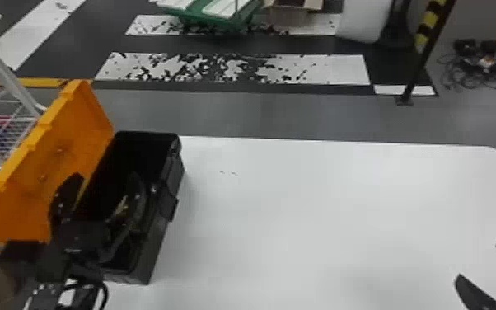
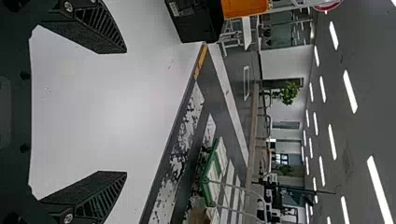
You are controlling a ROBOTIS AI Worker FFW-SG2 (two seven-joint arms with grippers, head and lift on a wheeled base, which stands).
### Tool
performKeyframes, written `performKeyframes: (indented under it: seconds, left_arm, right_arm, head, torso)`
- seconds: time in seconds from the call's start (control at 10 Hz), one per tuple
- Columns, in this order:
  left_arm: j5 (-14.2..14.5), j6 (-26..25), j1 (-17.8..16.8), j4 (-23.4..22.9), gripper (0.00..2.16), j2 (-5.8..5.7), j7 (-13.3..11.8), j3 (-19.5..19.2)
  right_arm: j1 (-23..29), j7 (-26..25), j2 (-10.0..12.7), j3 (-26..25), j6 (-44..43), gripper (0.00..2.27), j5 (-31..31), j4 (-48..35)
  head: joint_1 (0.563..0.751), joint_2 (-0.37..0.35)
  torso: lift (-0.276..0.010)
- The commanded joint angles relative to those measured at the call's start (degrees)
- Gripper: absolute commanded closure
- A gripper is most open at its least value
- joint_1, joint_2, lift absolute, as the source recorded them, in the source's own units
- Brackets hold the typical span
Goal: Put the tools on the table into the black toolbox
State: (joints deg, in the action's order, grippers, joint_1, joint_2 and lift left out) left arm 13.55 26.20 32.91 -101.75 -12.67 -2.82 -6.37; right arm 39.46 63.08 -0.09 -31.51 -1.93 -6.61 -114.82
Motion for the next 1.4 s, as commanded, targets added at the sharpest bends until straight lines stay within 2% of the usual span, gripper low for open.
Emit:
performKeyframes:
  seconds: [0.0,0.1,0.3,0.4,0.6,0.7,0.9,1.0,1.1,1.3]
  left_arm:
    - [0.69,2.67,2.95,-0.64,0.04,0.19,0.98,2.15]
    - [0.78,3.72,4.35,-0.64,0.04,0.19,3.17,4.44]
    - [0.34,7.24,7.25,-0.56,0.04,0.01,5.02,7.42]
    - [-0.72,8.99,8.39,-0.56,0.04,-0.34,5.55,8.92]
    - [-3.27,11.45,9.98,0.32,0.04,-0.6,8.01,11.99]
    - [-4.41,12.51,10.33,1.2,0.04,-0.6,8.27,12.96]
    - [-5.03,14.62,10.5,2.78,0.04,-1.13,8.36,14.54]
    - [-5.64,15.32,10.59,3.05,0.05,-1.57,9.15,16.04]
    - [-6.08,16.02,10.68,3.31,0.06,-1.66,9.24,17.35]
    - [-7.57,17.78,10.68,4.63,0.06,-2.27,11.7,20.78]
  right_arm:
    - [0.0,-0.15,0.14,-0.83,-3.73,0.08,-1.03,2.14]
    - [-0.18,-0.68,0.14,-1.45,-6.37,0.08,-2.09,4.08]
    - [-0.26,-4.46,0.14,-2.42,-10.06,0.08,-3.05,6.63]
    - [-0.26,-7.18,0.14,-2.33,-12.17,0.08,-2.97,7.86]
    - [-0.26,-11.4,0.14,-1.54,-20.96,0.09,-3.23,11.99]
    - [-0.18,-13.25,0.14,-0.31,-25.18,0.09,-3.23,14.18]
    - [0.0,-19.05,0.14,4.0,-34.49,0.09,-1.21,19.28]
    - [-0.18,-21.86,0.14,6.28,-36.43,0.09,0.02,20.69]
    - [-0.35,-23.97,0.14,8.31,-36.95,0.09,0.73,21.3]
    - [-0.44,-25.2,0.14,11.03,-32.03,0.1,2.75,21.39]
  head:
    - [0.695,0.061]
    - [0.695,0.039]
    - [0.695,-0.029]
    - [0.695,-0.055]
    - [0.695,-0.154]
    - [0.695,-0.193]
    - [0.695,-0.228]
    - [0.695,-0.229]
    - [0.695,-0.225]
    - [0.695,-0.215]
  torso:
    - [-0.039]
    - [-0.039]
    - [-0.039]
    - [-0.039]
    - [-0.039]
    - [-0.039]
    - [-0.039]
    - [-0.039]
    - [-0.039]
    - [-0.039]
